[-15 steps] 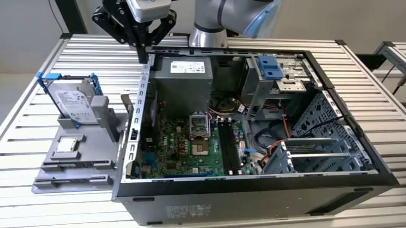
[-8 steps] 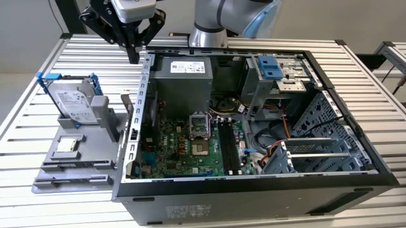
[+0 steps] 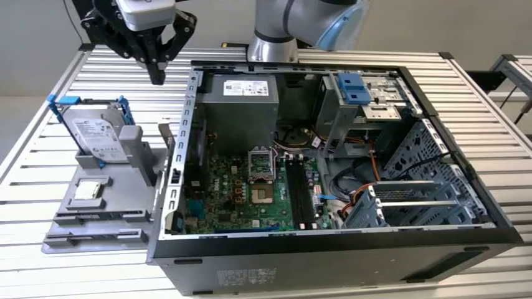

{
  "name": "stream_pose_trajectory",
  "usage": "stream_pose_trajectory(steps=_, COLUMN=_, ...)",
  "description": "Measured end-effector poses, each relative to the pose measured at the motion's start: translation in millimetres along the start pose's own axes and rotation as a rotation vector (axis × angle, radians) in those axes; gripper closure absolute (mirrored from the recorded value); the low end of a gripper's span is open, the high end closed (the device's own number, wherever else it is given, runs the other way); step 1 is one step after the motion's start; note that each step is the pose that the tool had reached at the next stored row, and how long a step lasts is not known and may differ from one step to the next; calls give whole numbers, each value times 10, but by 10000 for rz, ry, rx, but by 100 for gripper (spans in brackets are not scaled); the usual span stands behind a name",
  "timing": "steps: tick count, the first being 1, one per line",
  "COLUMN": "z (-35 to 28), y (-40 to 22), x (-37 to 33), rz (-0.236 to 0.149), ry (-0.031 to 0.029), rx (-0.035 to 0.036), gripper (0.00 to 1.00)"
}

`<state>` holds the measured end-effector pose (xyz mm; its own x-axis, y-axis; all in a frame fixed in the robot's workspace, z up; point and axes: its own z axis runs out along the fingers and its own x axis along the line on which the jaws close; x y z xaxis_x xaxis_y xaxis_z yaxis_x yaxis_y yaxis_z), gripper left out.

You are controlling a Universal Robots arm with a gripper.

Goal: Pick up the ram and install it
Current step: 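Reach for the ram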

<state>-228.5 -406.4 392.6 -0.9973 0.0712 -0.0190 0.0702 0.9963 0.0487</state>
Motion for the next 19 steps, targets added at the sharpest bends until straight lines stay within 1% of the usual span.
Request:
stream_pose_trajectory(steps=7, z=-6, y=-34, x=243, rz=0, ry=0, rx=-1, gripper=100)
stream_pose_trajectory(steps=11, z=-10, y=-57, x=396, rz=-1, ry=-1, rx=-1, gripper=100)
stream_pose_trajectory(steps=19, z=-19, y=-121, x=735, rz=0, ry=-3, rx=-4, gripper=100)
